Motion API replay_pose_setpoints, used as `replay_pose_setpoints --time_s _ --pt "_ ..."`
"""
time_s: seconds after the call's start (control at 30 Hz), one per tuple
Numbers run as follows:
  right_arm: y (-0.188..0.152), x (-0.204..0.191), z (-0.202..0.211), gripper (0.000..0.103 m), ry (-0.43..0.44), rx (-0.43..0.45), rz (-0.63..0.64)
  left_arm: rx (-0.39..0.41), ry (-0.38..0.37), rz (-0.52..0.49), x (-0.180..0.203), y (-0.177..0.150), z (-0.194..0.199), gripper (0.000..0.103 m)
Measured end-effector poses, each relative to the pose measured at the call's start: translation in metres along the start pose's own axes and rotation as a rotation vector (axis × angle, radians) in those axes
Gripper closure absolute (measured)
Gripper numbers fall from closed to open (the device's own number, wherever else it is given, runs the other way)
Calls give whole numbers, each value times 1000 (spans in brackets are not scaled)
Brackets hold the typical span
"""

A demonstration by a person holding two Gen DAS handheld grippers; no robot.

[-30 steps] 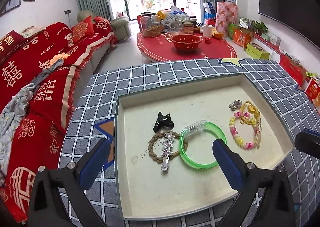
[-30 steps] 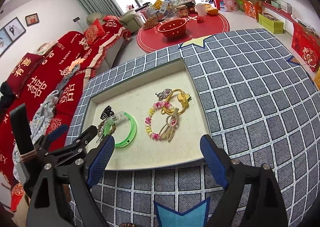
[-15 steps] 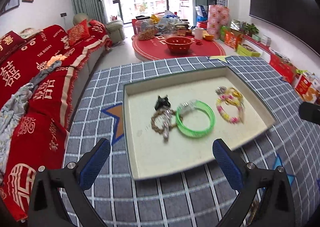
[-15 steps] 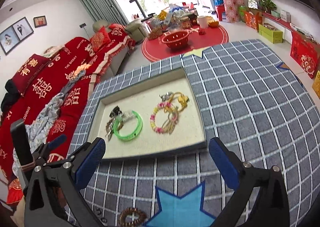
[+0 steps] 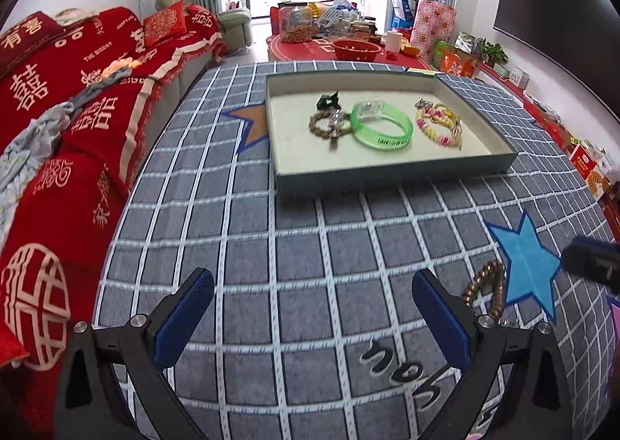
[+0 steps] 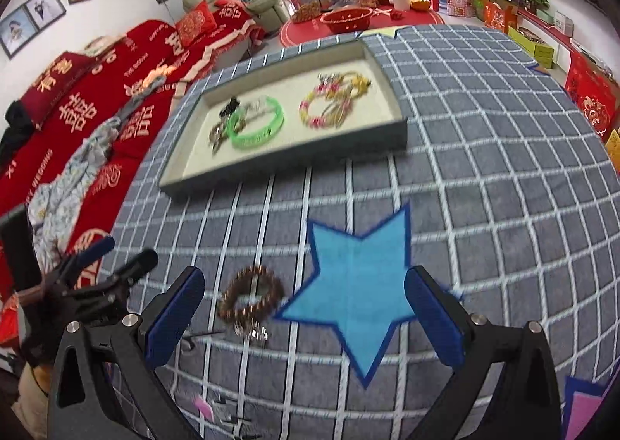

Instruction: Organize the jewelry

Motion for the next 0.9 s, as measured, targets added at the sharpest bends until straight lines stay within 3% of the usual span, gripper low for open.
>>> replay_pose_setpoints --time_s 0.3,0.47,0.53,0.77,0.9 --pt "-48 -23 -15 1 -38 -58 124 -15 3 43 -15 -17 1 0" --pt "-61 -34 -26 16 -54 -82 189 -15 8 46 -19 -20 1 0" --pt "-62 -36 -29 27 -59 -87 201 -15 9 47 -21 -20 1 0" --pt "-59 -46 -36 41 -87 -80 278 -25 5 41 -20 -18 -1 0" --pt "-59 -50 -37 56 -98 -72 298 -30 -22 20 -11 -14 -3 0"
Point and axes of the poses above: each gripper's, at about its wrist camera, not at the fingertips, and z roughly against the way its jaws point, x to its right, y to its top, the point moved 10 cm from there along -z, roughly the way its jaws point, and after that the axes turned 7 degrees about y, right-handed, at the moved point
